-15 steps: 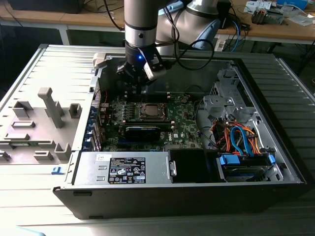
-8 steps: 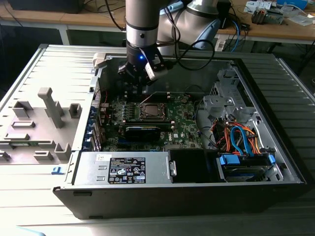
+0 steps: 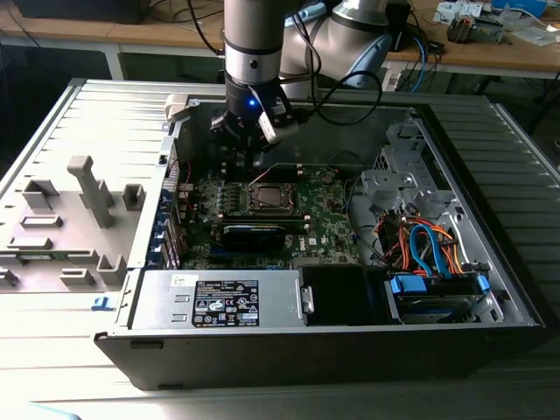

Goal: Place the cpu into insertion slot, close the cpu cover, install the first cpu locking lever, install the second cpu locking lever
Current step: 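Install the first cpu locking lever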

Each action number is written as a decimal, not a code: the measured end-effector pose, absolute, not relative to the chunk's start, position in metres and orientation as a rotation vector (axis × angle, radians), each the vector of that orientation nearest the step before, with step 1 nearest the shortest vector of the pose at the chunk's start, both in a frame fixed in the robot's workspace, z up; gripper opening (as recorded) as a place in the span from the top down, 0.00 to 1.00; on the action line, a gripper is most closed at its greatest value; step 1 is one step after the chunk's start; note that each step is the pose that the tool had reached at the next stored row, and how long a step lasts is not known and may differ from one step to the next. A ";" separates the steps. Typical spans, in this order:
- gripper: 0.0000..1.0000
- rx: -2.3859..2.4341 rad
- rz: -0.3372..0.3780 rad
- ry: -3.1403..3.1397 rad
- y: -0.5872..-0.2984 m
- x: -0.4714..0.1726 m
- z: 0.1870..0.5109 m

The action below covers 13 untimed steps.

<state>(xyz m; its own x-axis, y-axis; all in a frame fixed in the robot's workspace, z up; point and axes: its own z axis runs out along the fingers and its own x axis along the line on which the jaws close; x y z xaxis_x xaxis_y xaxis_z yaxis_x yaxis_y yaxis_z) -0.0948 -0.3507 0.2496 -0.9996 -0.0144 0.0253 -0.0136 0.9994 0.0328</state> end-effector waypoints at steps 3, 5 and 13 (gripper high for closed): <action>0.89 0.022 -0.051 -3.116 -0.351 -0.094 0.249; 0.89 0.021 -0.051 -3.116 -0.351 -0.093 0.248; 0.89 0.022 -0.051 -3.116 -0.351 -0.091 0.246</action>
<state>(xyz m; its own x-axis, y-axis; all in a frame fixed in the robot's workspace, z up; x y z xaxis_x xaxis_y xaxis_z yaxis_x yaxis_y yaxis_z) -0.0915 -0.3507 0.2462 -0.9996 -0.0142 0.0253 -0.0134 0.9994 0.0328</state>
